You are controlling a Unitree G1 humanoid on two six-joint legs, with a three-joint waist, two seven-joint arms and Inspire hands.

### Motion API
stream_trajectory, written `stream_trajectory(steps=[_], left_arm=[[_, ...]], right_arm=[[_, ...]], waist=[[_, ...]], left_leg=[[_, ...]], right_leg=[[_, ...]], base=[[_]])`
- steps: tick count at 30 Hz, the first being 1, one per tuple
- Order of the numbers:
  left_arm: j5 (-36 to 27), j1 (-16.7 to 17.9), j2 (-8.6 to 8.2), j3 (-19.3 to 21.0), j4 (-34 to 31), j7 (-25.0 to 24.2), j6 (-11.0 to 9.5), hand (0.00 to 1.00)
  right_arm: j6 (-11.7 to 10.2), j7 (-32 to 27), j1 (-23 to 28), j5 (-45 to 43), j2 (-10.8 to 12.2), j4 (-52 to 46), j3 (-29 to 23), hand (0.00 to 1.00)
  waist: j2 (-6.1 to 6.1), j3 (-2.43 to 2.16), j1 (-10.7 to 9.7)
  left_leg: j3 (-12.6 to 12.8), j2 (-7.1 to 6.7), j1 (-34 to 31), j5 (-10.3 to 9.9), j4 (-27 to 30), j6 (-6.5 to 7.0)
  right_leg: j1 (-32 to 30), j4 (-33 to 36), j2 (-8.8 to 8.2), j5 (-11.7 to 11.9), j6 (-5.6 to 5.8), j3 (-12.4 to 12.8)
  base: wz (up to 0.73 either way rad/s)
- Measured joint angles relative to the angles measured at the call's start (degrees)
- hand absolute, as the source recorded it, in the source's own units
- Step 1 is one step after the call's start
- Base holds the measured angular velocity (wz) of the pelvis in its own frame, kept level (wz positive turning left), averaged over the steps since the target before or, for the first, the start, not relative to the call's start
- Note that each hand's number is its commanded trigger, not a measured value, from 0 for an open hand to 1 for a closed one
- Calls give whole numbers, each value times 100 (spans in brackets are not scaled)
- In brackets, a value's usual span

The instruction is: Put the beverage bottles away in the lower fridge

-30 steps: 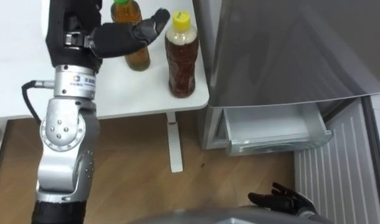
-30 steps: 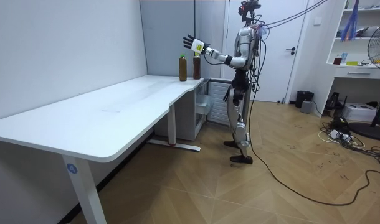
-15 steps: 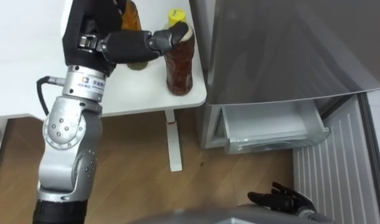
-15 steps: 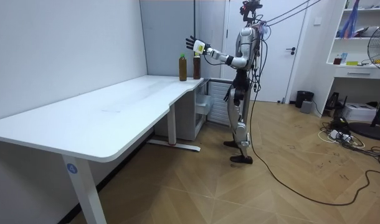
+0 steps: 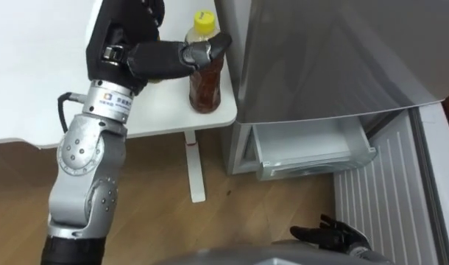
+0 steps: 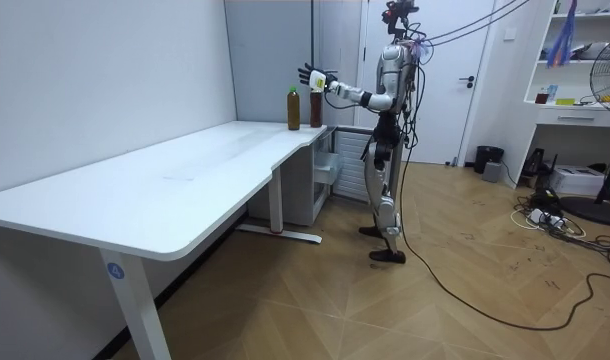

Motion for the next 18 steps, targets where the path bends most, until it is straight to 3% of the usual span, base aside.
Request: stream_trajectory(steps=[7, 18], left_arm=[[-52, 55, 0, -53, 532, -18, 198, 0], [-48, 59, 20, -76, 929, -26, 208, 0]], right_arm=[[108, -40, -10, 4, -34, -23, -45, 0], [123, -89, -3, 1, -43, -84, -40, 0]], waist=[[96, -2, 4], [115, 4, 1]], left_leg=[[23, 27, 34, -3, -44, -9], [91, 18, 72, -2, -26, -9]], right_leg=[[-4, 0, 40, 4, -7, 19], [6, 5, 36, 4, -7, 87]], base=[[-2], [-3]])
